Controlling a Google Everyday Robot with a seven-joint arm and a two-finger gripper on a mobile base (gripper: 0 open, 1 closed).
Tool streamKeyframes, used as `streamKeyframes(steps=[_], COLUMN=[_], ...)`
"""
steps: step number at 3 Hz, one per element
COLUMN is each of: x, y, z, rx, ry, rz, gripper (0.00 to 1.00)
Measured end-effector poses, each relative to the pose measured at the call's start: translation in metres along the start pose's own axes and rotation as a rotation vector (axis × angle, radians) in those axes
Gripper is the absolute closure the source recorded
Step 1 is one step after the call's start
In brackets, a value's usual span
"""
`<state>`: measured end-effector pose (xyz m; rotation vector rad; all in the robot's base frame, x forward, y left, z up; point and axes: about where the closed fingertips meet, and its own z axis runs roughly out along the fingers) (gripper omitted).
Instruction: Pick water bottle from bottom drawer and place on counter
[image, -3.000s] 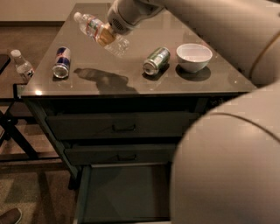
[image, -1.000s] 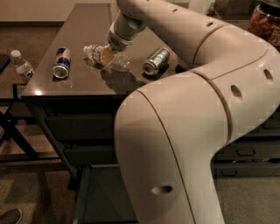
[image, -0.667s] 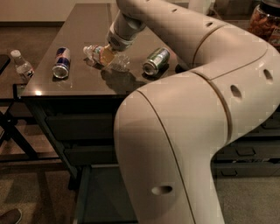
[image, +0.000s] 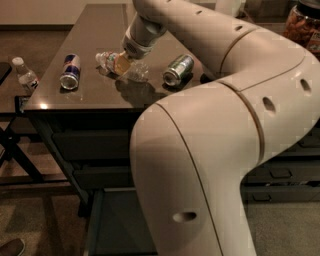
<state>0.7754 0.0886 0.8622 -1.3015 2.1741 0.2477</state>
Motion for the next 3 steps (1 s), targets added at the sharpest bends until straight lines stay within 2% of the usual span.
streamKeyframes(steps=[1, 2, 3], x=[0.0, 0.0, 0.0], y=[0.0, 0.0, 0.0001], z=[0.0, 0.0001, 0.0001], rx=[0.0, 0.0, 0.0], ry=[0.0, 0.0, 0.0], rz=[0.0, 0.0, 0.0], gripper=[0.15, 0.0, 0.0])
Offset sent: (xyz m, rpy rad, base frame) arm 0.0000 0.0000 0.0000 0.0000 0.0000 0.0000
